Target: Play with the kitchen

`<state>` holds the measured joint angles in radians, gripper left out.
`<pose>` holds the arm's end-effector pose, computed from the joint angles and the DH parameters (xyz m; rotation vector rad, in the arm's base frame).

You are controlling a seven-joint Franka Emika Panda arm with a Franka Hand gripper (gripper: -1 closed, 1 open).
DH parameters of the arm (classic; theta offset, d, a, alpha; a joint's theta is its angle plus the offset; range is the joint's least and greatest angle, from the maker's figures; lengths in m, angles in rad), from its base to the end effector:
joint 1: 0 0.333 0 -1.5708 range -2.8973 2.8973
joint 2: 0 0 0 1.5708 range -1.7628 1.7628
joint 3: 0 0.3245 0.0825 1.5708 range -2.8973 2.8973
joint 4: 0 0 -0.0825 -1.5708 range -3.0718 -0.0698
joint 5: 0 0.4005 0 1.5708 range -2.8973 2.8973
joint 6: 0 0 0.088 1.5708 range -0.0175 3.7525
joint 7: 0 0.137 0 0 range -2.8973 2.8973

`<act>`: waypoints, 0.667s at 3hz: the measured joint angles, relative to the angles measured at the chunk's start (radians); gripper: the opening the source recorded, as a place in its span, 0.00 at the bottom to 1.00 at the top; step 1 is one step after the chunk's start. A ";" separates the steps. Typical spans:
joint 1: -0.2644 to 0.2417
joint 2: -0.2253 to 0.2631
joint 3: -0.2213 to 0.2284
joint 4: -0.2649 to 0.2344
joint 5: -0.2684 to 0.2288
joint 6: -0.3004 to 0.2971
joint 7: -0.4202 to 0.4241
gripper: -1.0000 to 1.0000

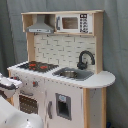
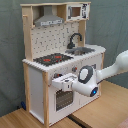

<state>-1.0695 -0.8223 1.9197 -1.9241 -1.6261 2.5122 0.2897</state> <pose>0.3882 0.5489 0.3206 0.5530 1.4759 0.7451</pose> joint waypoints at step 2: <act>0.000 0.013 -0.010 -0.007 -0.001 0.024 0.121 0.00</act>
<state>-1.0691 -0.8088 1.9096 -1.9308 -1.6274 2.5364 0.4104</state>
